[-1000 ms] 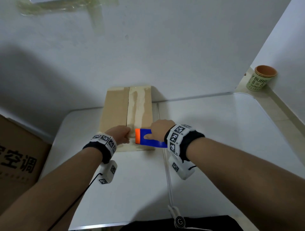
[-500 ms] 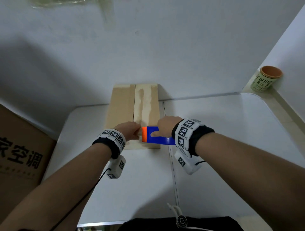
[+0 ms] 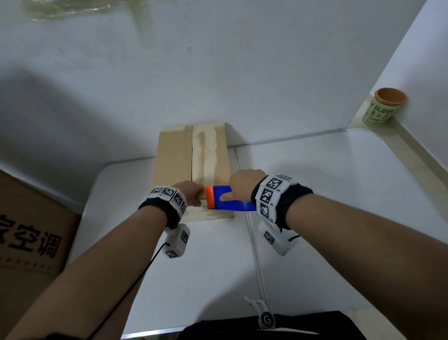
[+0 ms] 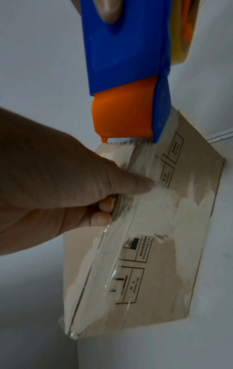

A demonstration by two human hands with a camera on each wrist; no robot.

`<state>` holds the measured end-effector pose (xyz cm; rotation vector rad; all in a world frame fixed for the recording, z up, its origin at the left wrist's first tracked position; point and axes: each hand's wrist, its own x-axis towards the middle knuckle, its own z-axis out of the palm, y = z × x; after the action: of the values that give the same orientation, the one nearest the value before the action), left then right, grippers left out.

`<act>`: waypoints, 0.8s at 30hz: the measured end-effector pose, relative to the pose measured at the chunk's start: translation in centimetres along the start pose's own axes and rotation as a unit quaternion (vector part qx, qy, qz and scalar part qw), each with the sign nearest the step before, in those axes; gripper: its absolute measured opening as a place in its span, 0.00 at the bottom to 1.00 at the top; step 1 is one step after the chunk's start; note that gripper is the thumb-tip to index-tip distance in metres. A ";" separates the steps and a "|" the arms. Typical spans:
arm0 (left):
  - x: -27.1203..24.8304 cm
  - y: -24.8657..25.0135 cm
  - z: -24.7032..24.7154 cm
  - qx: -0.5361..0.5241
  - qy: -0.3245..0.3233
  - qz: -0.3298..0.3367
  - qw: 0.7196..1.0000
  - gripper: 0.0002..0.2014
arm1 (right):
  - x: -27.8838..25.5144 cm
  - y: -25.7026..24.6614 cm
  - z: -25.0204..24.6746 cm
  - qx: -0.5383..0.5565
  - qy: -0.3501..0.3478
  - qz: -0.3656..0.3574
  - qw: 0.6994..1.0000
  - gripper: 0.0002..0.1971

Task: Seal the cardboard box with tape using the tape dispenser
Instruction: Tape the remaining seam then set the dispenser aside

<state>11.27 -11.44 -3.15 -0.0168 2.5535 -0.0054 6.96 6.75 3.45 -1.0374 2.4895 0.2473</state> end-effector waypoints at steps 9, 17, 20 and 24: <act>0.2 -0.1 -0.1 0.018 -0.005 -0.003 1.000 0.21 | -1.2 2.9 0.5 0.009 0.019 0.007 1.000 0.29; 0.6 -0.3 0.0 0.024 -0.018 -0.003 1.000 0.20 | -3.9 8.4 -0.1 -0.012 0.008 0.045 0.999 0.28; 0.7 0.2 -0.7 0.040 -0.041 -0.013 0.998 0.21 | -4.6 10.6 -0.6 -0.040 0.009 0.065 0.997 0.28; 0.4 0.3 -0.6 0.048 -0.034 -0.015 0.998 0.20 | -3.9 10.3 0.0 -0.043 0.023 0.067 0.997 0.27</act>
<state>10.55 -11.15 -2.87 -0.0171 2.4825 -0.1354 2.11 16.54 5.19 -0.9202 2.6133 0.3789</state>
